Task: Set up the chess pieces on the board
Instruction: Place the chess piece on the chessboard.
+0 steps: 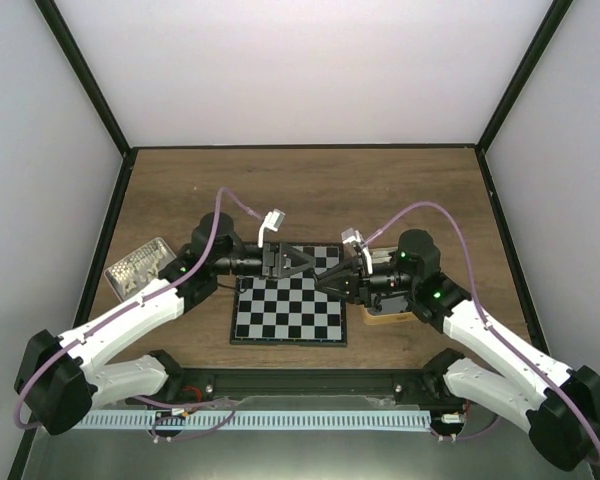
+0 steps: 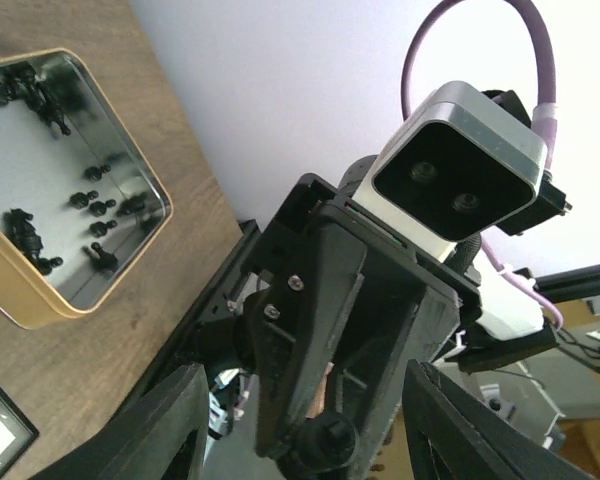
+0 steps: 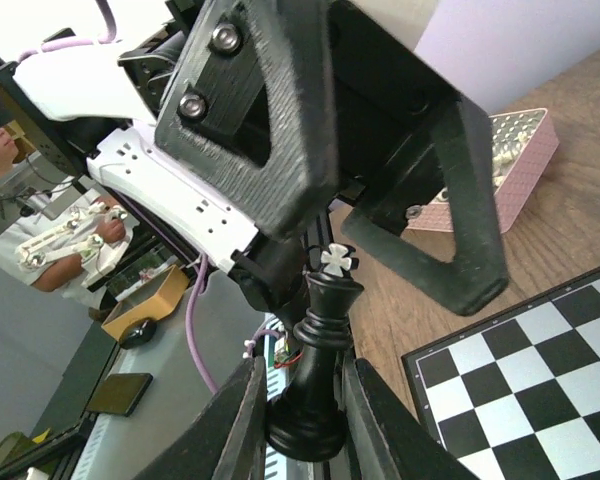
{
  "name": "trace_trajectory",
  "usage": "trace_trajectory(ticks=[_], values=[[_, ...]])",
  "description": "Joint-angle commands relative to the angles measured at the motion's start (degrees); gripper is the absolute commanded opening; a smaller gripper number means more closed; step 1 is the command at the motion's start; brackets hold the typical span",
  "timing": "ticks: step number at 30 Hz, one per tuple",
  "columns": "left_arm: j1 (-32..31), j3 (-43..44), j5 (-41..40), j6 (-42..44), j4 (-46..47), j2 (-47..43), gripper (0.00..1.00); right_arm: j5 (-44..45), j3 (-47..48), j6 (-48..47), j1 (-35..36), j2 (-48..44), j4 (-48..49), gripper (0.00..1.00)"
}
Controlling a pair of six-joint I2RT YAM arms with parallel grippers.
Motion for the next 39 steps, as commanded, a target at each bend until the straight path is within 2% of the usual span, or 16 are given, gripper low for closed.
trace_trajectory(ticks=[1, 2, 8, 11, 15, 17, 19, 20, 21, 24, 27, 33, 39], values=[[-0.33, 1.62, 2.35, 0.69, 0.61, -0.48, 0.54, 1.71, 3.86, -2.54, 0.57, 0.38, -2.96, 0.16], [-0.49, 1.16, 2.35, 0.93, 0.34, -0.68, 0.53, 1.82, 4.03, -2.66, 0.61, 0.51, -3.2, 0.16], [-1.14, -1.69, 2.47, 1.2, 0.18, -0.89, 0.26, 1.94, 4.86, -3.46, 1.14, 0.74, -5.36, 0.15], [-1.58, -1.91, 2.87, 1.29, 0.39, -1.27, 0.21, 1.63, 5.48, -4.85, 1.97, 1.04, -7.31, 0.14], [-1.7, -1.85, 5.16, 2.52, -0.32, -1.27, 0.07, 3.84, 5.82, -5.72, 2.75, 1.97, -9.27, 0.14], [-1.69, -1.47, 6.0, 3.87, -1.19, -1.27, 0.04, 4.72, 6.6, -5.92, 2.72, 2.77, -10.1, 0.15], [-1.63, -0.62, 6.01, 5.64, -2.33, -1.39, 0.04, 6.32, 7.24, -5.87, 2.76, 3.23, -10.84, 0.19], [-1.59, 0.05, 5.47, 6.89, -3.54, -1.44, 0.04, 7.34, 7.66, -5.76, 2.76, 3.35, -11.35, 0.26], [-1.47, 0.77, 4.34, 8.31, -5.22, -1.61, 0.04, 8.79, 7.9, -5.66, 2.76, 3.26, -12.05, 0.38], [-1.25, 3.77, -2.05, 14.1, -11.34, -1.91, 0.04, 12.68, 8.1, -5.52, 2.76, 2.23, -13.84, 0.62], [-1.12, 6.34, -12.68, 20.73, -16.86, -2.27, 0.04, 21.33, 8.21, -3.12, 2.75, 0.53, -18.7, 0.78], [-1.29, 7.87, -34.2, 30.89, -19.61, -0.13, 0.04, 44.65, 9.62, 3.98, 2.76, 0.48, -32.57, 0.81], [-1.75, 10.56, -47.79, 40.23, -15.91, 10.41, 0.04, 60.53, 7.73, 8.51, 2.76, 0.18, -32.13, 0.82]])
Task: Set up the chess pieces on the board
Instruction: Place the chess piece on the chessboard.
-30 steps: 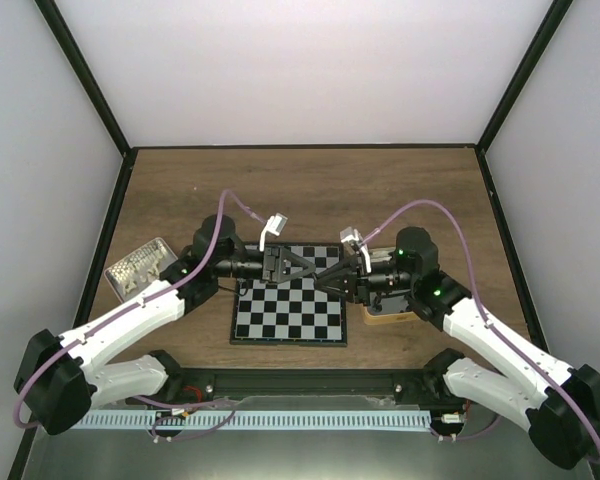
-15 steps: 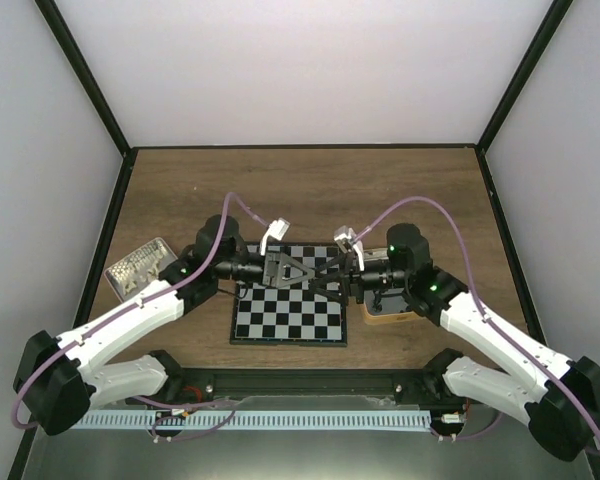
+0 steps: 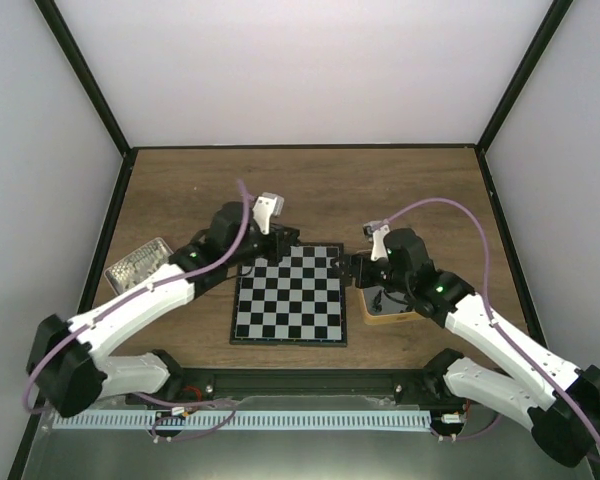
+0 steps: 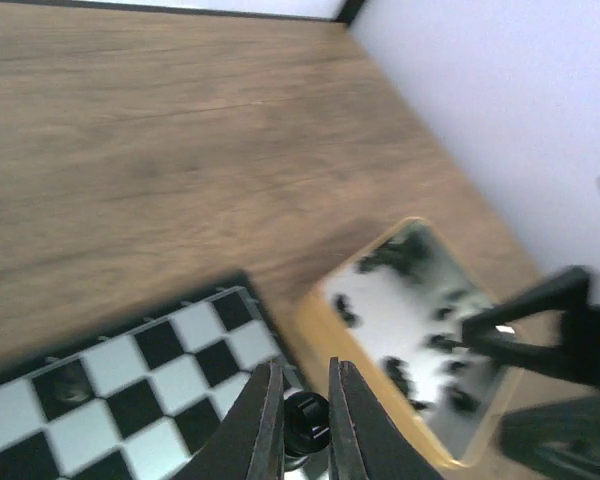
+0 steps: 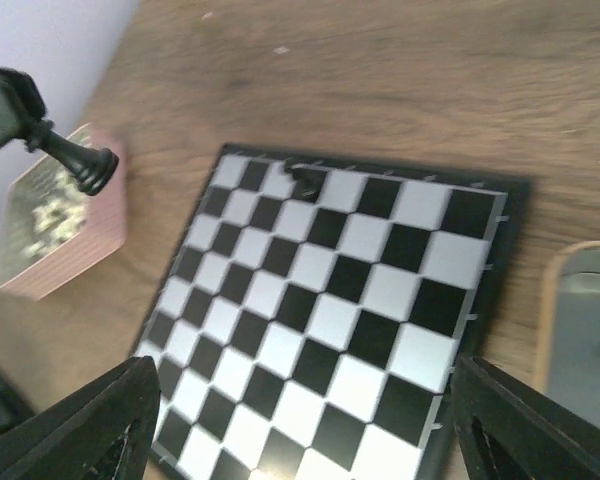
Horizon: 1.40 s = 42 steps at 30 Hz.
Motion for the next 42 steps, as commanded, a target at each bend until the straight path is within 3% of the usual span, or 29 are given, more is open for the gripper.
trace_trajectory(ticks=[1, 4, 8, 18, 42], values=[[-0.47, 3.43, -14.98, 10.67, 1.62, 9.4, 0.04, 17.06, 0.34, 5.48, 0.34, -0.45, -1.32, 0.82], [-0.7, 6.45, -19.82, 13.77, 3.13, 17.09, 0.04, 22.35, -0.48, 8.94, 0.34, 0.4, 0.42, 0.82], [-0.73, 8.15, -19.68, 15.35, 7.15, 25.21, 0.04, 27.2, 0.2, 10.2, 0.17, 3.15, 1.02, 0.82], [-0.53, 9.9, -19.93, 19.07, 9.1, 33.79, 0.04, 28.28, 2.23, 9.11, -0.1, 10.31, 1.2, 0.82], [-0.51, 6.92, -16.86, 19.4, 8.78, 34.92, 0.05, 27.54, 1.67, 10.2, -0.19, 10.81, 0.49, 0.83]])
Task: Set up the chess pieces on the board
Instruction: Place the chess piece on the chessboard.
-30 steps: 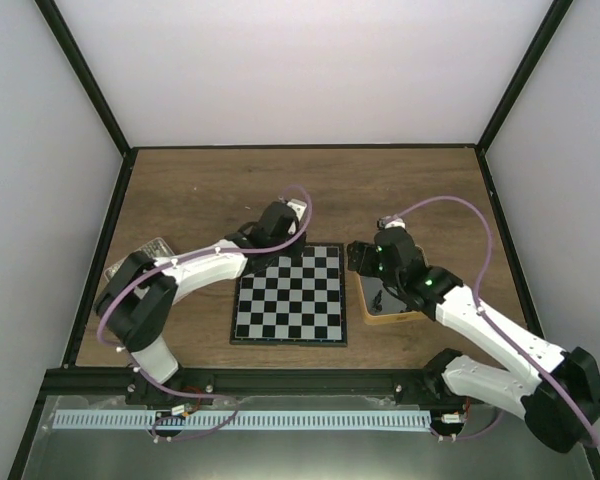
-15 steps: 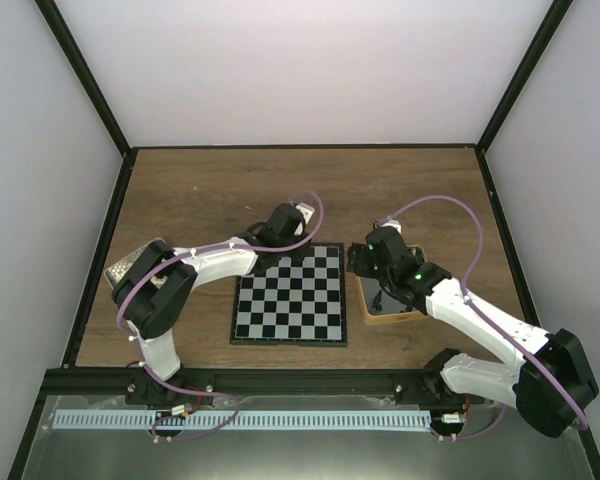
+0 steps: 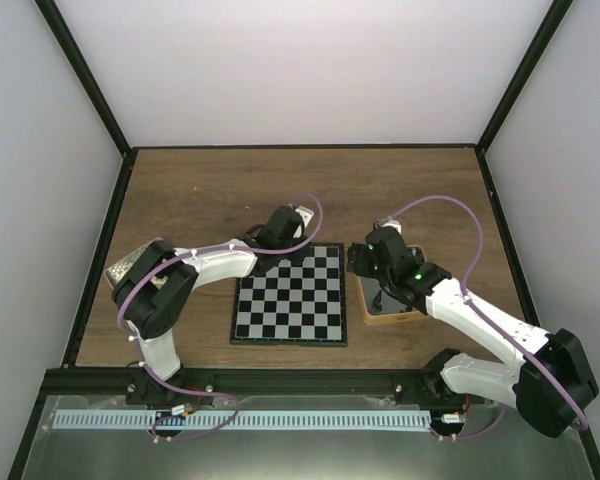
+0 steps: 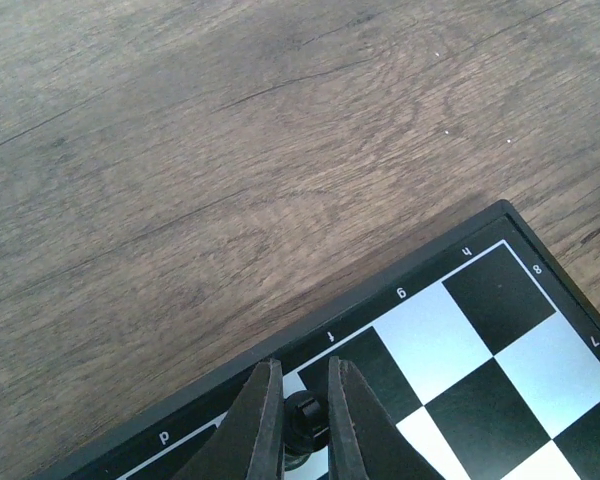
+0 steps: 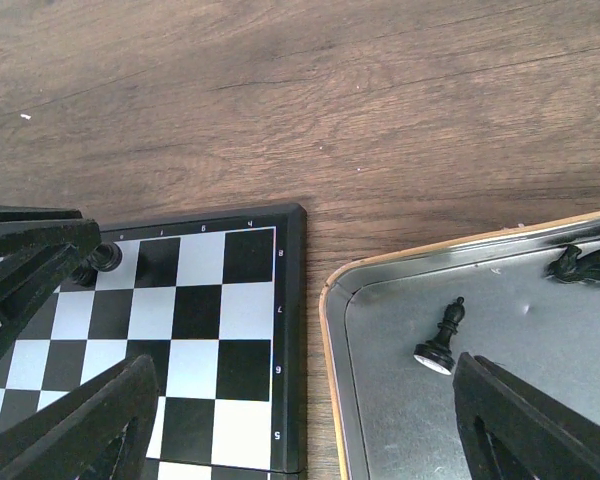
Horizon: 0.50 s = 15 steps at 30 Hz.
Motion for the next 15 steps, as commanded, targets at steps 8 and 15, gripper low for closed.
trace_trajectory(ticks=[8, 15], values=[[-0.14, -0.71, 1.09, 0.7, 0.49, -0.34, 0.12, 0.76, 1.85, 1.29, -0.21, -0.03, -0.24, 0.83], [-0.13, -0.01, -0.39, 1.3, -0.06, -1.5, 0.22, 0.67, 1.94, 1.05, -0.21, -0.07, -0.01, 0.83]])
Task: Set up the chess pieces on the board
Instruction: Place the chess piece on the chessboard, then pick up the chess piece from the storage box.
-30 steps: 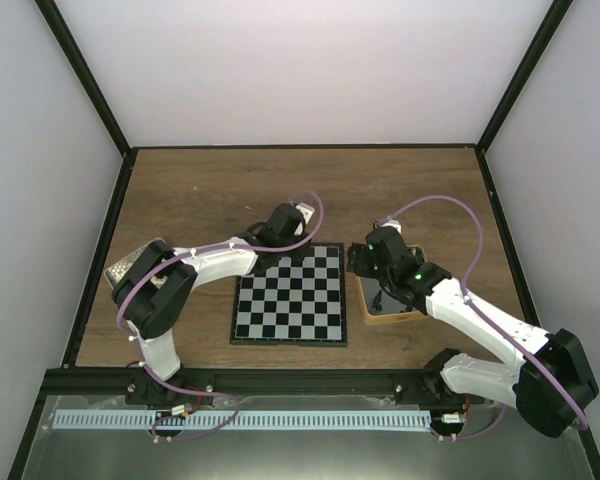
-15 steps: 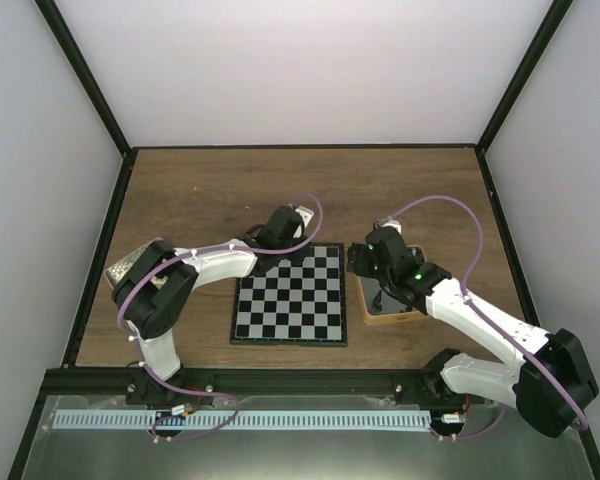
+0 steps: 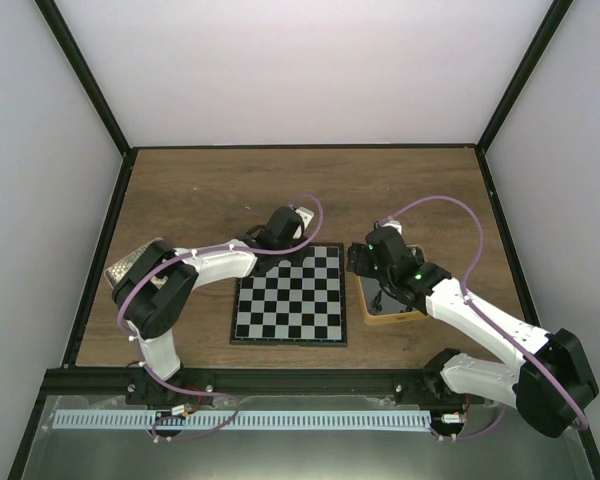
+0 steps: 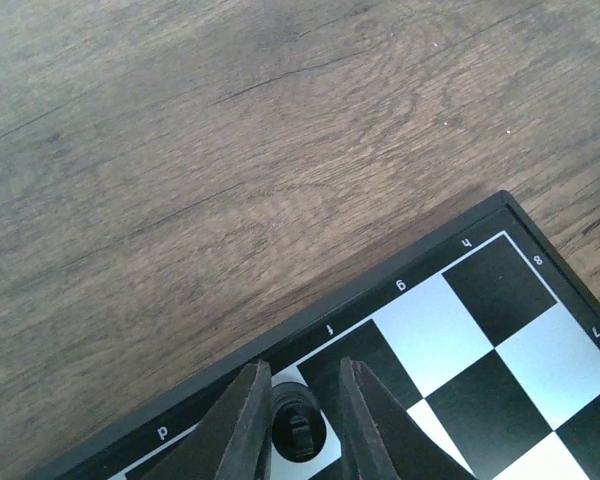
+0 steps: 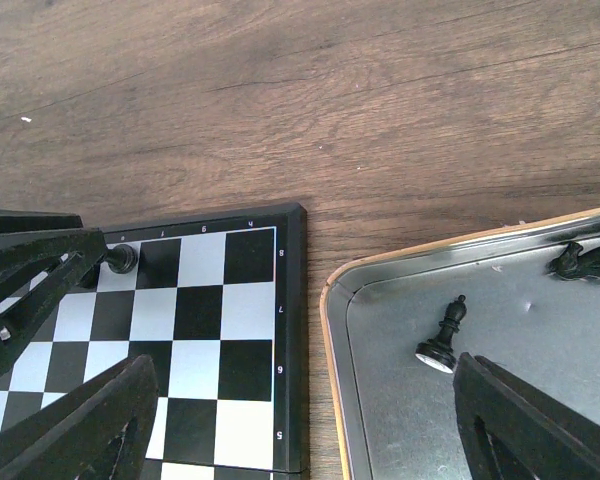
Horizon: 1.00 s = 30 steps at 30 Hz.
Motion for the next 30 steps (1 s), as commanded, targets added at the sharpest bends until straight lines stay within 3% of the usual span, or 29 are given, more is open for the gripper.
trace_trajectory(ticks=[1, 8, 15, 22, 25, 30], values=[[-0.12, 0.19, -0.87, 0.95, 0.0, -1.64, 0.23, 0.71, 1.88, 0.26, -0.19, -0.09, 0.06, 0.83], [-0.12, 0.46, -1.19, 0.94, -1.37, -3.72, 0.28, 0.48, 2.13, 0.41, -0.29, -1.07, -0.35, 0.83], [-0.1, 2.92, -0.86, -0.66, -4.33, -6.97, 0.43, -0.34, 3.15, 1.03, -1.12, -3.06, -1.45, 0.83], [-0.05, 1.41, -2.0, -5.71, -8.63, -14.44, 0.46, -4.66, 2.76, 2.06, -5.3, -4.33, -4.21, 0.82], [0.01, -0.64, -1.81, -7.48, -9.41, -19.76, 0.5, -5.36, 2.63, 1.71, -8.84, -3.3, -6.16, 0.79], [0.03, -4.77, -2.88, -9.52, -8.08, -28.29, 0.6, -8.1, 0.54, 0.04, -12.9, 0.32, -5.8, 0.62]])
